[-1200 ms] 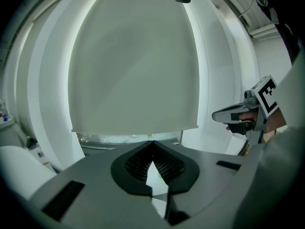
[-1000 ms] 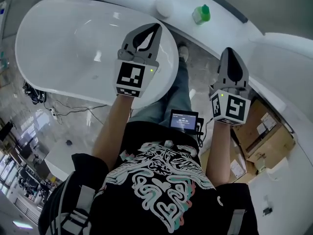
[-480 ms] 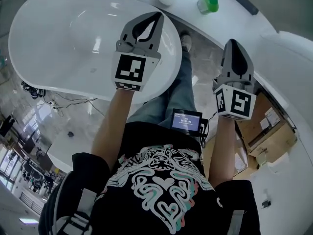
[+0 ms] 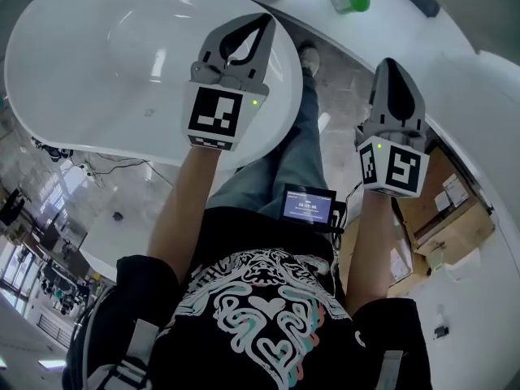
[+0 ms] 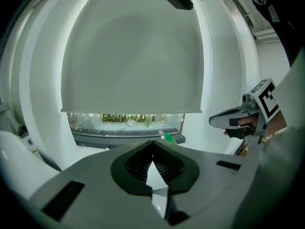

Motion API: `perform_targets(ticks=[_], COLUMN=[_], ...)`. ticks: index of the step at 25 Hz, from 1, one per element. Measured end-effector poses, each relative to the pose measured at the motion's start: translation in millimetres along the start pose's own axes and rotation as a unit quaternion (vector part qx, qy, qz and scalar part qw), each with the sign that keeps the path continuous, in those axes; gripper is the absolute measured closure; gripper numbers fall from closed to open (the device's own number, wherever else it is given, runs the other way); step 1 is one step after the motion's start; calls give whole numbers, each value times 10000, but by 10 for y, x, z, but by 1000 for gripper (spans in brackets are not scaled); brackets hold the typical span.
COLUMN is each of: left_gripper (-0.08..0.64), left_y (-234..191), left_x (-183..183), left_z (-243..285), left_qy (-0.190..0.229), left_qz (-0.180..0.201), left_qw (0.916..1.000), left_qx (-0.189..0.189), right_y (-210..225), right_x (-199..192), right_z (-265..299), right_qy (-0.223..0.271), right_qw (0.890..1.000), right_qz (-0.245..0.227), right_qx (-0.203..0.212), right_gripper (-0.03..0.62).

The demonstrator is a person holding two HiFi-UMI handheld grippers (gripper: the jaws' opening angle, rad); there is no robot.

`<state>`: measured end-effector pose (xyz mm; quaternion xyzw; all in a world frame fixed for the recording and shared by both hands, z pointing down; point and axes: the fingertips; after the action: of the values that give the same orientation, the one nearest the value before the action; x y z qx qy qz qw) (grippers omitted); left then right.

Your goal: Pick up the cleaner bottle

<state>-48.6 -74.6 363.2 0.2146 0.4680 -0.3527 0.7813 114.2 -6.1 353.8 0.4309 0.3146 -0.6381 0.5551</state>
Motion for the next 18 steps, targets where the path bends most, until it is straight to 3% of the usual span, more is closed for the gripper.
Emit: perform_targets(ticks=[18], left_gripper=[546], left_y=[28], left_x=[-489], left_z=[372], left_qy=[-212], left_qz=[-91], left_qw=[9997], left_qx=[-111], right_y=[153], right_x=[-489], right_z=[379], right_qy=[-45], right_qw=[10000], right_qz=[-8], right_qx=[74], right_gripper=[565])
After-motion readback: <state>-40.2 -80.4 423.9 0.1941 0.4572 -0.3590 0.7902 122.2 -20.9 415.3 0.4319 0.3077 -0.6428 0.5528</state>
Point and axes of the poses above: the fingertips, and each gripper's own axes: z forward along the fingers, y to its right, x out of its top, and after that the axes turned 5 degrees about x, right-handed
